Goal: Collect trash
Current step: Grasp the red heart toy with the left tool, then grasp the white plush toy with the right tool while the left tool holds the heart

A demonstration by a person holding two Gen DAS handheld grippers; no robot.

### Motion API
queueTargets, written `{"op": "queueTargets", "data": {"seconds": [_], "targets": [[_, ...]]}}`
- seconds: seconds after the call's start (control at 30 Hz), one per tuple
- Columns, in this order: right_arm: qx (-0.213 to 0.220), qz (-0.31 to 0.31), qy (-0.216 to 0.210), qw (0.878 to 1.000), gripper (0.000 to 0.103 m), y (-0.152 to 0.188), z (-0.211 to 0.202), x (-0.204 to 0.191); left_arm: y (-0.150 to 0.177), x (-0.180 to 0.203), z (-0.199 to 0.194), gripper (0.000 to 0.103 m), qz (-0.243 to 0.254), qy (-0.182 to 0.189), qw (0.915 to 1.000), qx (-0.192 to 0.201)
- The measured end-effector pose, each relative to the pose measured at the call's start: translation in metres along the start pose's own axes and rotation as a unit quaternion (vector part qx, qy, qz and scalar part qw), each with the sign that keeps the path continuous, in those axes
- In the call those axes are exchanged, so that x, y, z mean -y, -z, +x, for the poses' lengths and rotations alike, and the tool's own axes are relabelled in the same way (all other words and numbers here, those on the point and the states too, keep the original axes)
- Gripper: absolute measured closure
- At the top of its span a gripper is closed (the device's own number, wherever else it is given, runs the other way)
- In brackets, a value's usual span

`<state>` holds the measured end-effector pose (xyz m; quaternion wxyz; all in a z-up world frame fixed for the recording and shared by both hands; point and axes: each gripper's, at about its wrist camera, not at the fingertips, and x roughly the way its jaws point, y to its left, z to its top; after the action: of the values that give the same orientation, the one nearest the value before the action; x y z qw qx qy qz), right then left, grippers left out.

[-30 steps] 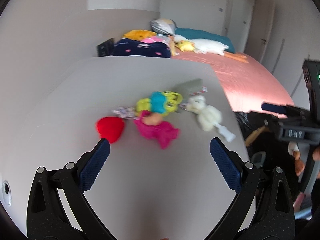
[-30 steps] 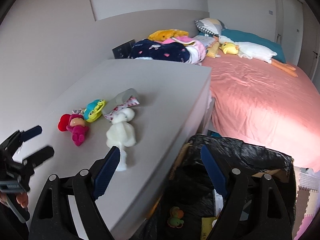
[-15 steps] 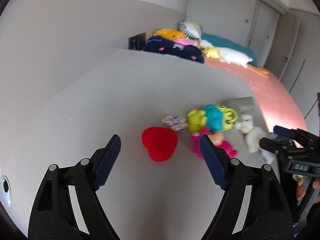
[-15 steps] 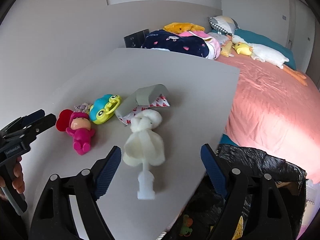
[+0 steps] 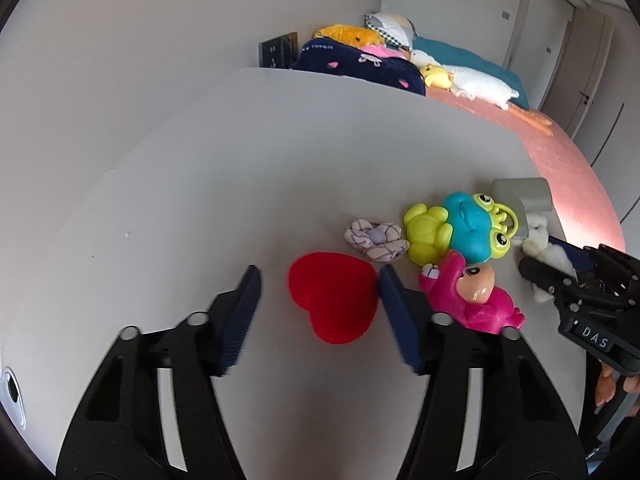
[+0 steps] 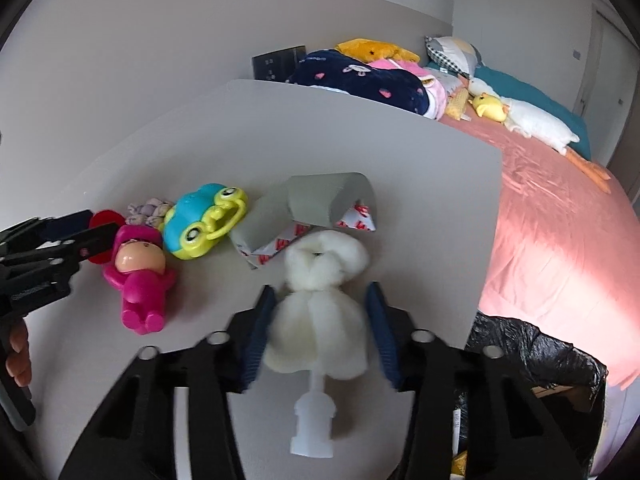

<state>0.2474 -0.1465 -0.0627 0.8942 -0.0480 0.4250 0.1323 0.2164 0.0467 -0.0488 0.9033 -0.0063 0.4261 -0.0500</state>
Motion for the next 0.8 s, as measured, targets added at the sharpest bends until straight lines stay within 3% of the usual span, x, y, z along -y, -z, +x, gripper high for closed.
{"op": "queueTargets", "data": {"seconds": [0.07,0.57,0.8], "targets": [[0.0,-0.005,0.002,1.0,0.064,0.001,-0.001,-0.001,0.0,0.002,0.004,0.058,0.005,-0.004,1.0,-0.007],[0.007,0.019,-0.03,0.999,0.068,0.01,-0.026,0.011,0.003,0.007,-0.013,0.059,-0.001,-0.013,0.9998,0.013],[0.022,0.026,-0.046,0.998,0.068,0.014,-0.05,0.016,0.008,0.005,-0.039,0.058,-0.017,-0.025,0.9993,0.02]]}}
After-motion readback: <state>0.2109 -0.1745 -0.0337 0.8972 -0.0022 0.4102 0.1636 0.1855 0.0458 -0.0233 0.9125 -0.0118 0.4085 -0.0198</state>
